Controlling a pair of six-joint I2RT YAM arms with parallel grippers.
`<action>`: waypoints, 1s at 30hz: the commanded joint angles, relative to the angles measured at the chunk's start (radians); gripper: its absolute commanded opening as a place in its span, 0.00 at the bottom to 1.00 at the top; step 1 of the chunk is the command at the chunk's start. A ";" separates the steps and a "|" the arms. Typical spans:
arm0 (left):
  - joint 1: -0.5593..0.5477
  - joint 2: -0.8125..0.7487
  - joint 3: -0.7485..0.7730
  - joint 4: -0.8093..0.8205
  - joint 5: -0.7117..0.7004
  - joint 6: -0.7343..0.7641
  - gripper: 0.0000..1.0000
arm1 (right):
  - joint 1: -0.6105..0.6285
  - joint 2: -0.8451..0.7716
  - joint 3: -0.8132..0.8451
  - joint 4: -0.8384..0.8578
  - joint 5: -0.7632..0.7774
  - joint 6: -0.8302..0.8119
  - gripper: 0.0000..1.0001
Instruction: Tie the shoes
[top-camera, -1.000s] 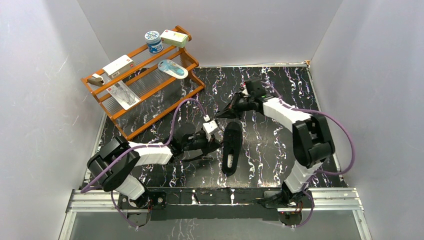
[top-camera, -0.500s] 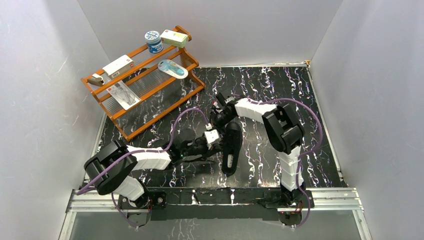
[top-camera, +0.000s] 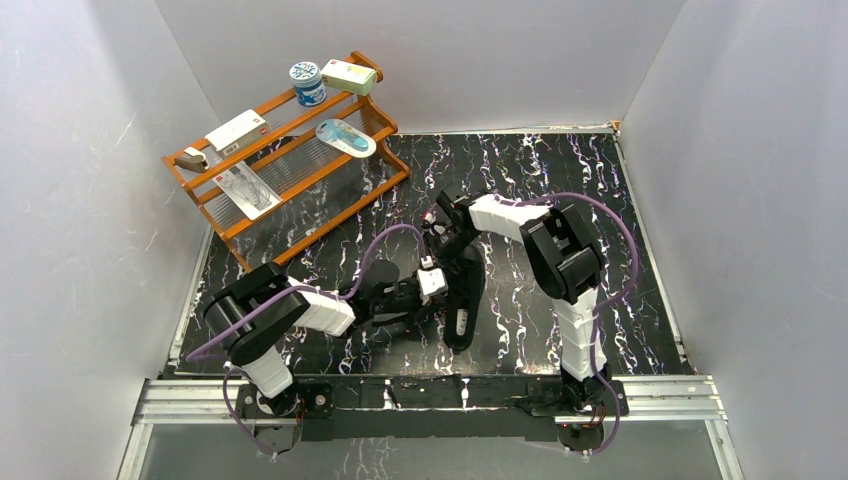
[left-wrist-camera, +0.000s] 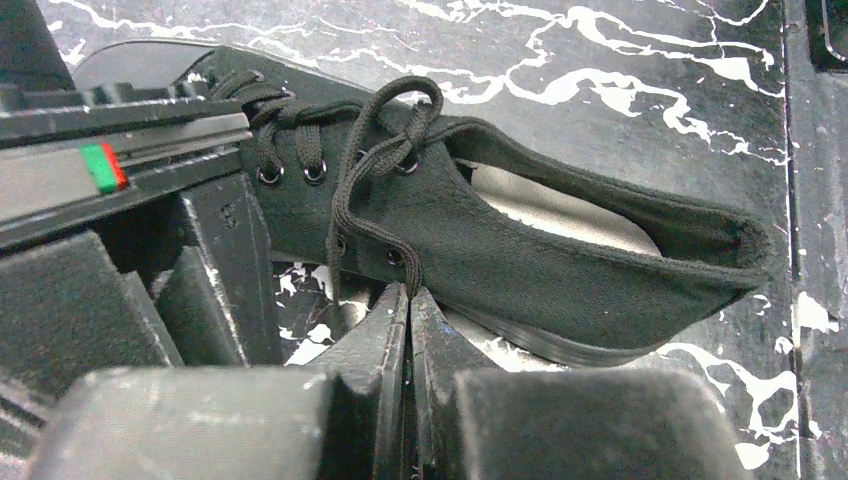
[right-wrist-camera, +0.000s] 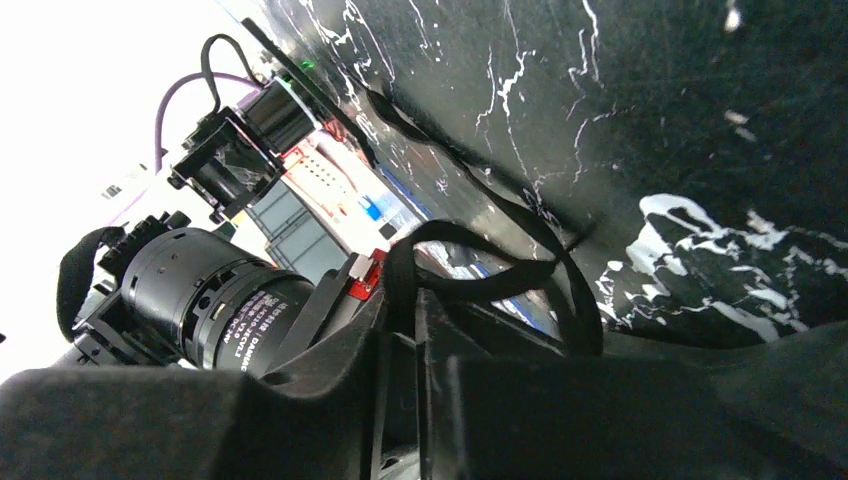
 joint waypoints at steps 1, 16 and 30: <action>0.011 0.006 0.052 0.098 0.032 -0.004 0.00 | 0.002 0.029 0.089 -0.120 -0.097 -0.098 0.34; 0.060 0.018 0.101 0.066 0.166 -0.231 0.00 | -0.189 -0.246 0.132 -0.168 0.092 -0.130 0.71; 0.152 0.102 0.243 -0.146 0.326 -0.259 0.00 | 0.007 -0.984 -0.455 0.393 0.548 -0.629 0.75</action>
